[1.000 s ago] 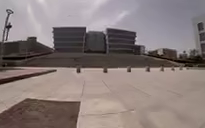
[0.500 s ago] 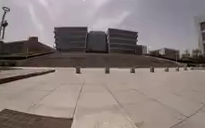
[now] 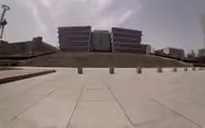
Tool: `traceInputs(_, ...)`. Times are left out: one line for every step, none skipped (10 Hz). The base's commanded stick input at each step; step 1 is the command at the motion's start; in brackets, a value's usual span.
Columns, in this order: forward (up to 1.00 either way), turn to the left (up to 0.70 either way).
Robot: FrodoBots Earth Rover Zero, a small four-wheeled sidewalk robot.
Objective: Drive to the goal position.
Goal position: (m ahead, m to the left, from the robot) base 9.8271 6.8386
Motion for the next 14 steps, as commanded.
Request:
traceInputs(1.00,0.00)
traceInputs(1.00,0.00)
traceInputs(1.00,0.00)
traceInputs(1.00,0.00)
traceInputs(1.00,0.00)
traceInputs(1.00,0.00)
traceInputs(1.00,0.00)
traceInputs(1.00,0.00)
traceInputs(1.00,0.00)
traceInputs(1.00,0.00)
traceInputs(1.00,0.00)
traceInputs(1.00,0.00)
traceInputs(1.00,-0.02)
traceInputs(1.00,-0.03)
